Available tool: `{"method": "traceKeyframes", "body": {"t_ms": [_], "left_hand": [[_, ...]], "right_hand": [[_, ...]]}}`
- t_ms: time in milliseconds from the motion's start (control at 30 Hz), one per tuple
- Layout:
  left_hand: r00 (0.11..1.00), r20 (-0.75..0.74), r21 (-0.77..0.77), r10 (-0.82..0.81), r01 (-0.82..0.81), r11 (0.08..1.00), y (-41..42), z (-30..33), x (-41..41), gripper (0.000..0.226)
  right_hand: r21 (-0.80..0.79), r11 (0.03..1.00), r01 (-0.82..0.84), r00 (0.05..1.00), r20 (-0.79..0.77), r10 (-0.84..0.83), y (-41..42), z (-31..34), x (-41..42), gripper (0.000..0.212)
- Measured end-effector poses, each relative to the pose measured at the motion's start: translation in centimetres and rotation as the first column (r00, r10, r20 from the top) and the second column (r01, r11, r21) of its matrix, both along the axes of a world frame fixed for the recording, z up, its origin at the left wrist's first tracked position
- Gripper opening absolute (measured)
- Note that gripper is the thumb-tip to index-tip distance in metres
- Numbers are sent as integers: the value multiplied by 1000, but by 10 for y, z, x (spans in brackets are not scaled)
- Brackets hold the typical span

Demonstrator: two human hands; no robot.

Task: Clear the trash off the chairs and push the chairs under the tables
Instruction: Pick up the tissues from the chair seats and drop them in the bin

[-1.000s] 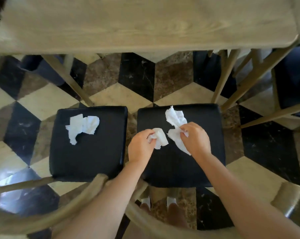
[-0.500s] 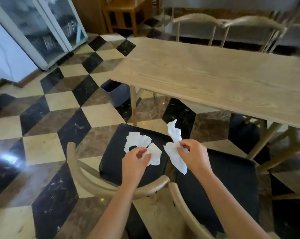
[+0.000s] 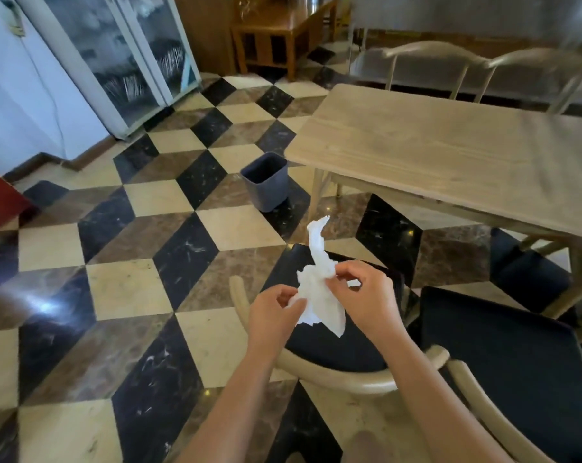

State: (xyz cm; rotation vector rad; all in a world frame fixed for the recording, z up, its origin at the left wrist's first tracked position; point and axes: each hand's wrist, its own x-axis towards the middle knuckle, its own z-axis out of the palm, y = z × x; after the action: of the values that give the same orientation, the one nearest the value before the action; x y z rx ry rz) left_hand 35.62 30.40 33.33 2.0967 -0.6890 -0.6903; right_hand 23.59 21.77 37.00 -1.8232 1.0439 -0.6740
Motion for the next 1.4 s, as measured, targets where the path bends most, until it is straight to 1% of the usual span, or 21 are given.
{"method": "traceKeyframes", "body": {"t_ms": [67,133,233,300,367,467,500,533,567,633,700,800,833,900,933,1000,1067,1133,1200,1300,1400], "left_hand": [[999,-39,-6,3,-4,1000,-1,1,11,9],[994,-109,-16,15,-17,1000,-6,2,23,11],[969,-243,-15,37,-41,999,-17,0,42,15],[931,-359,-18,67,-79,997,-27,-4,57,17],[863,-495,-25,101,-130,991,-41,-6,73,15],[681,-715,-23,158,-249,968,-67,-1,95,14],[620,-767,-22,162,-278,960,-75,1,101,17],[581,-798,-23,158,-292,956,-83,2,107,21],[563,-811,-20,158,-297,955,-91,1,113,25],[565,-805,1,178,-300,954,-103,-5,124,27],[568,-796,19,210,-323,946,-115,-13,133,25],[603,-760,46,242,-322,945,-137,-27,141,7],[629,-736,53,249,-314,948,-144,-31,142,2],[682,-688,60,250,-289,955,-159,-44,144,10],[706,-666,68,241,-265,962,-167,-55,146,10],[752,-624,104,211,-188,977,-181,-76,151,9],[775,-607,140,176,-114,984,-196,-104,158,10],[779,-601,209,177,-61,976,-211,-137,165,17],[770,-610,284,187,-8,959,-223,-171,171,25],[764,-621,345,177,64,936,-232,-219,179,21],[769,-607,358,200,40,933,-238,-255,193,15]], "right_hand": [[15,1000,-21,999,-35,21,1,-4,18,5],[3,1000,-27,997,-78,27,-1,-9,32,4],[-10,1000,-24,995,-96,23,-12,-18,52,3],[-2,1000,-20,995,-93,19,-24,-25,66,4],[-25,999,-33,994,-107,30,-40,-30,82,4],[-91,995,-47,989,-143,34,-64,-39,105,9],[-119,991,-55,987,-159,36,-71,-41,111,10],[-154,985,-74,982,-182,45,-78,-42,119,11],[-187,978,-97,977,-206,57,-84,-45,125,12],[-212,967,-140,968,-233,89,-95,-51,136,15],[-192,969,-157,964,-245,107,-101,-59,144,19],[-138,985,-106,969,-236,71,-112,-76,155,22],[-111,990,-91,968,-244,62,-115,-83,158,22],[-44,998,-55,964,-263,42,-122,-99,165,23],[-4,1000,-23,965,-260,21,-126,-108,168,23],[92,993,67,969,-242,-43,-132,-129,173,21],[218,962,166,969,-215,-119,-139,-150,174,20],[326,909,261,958,-200,-204,-147,-177,174,21],[353,884,306,946,-214,-242,-152,-209,174,22],[384,866,319,939,-248,-236,-157,-259,177,20],[355,875,328,933,-267,-241,-166,-304,175,19]]}}
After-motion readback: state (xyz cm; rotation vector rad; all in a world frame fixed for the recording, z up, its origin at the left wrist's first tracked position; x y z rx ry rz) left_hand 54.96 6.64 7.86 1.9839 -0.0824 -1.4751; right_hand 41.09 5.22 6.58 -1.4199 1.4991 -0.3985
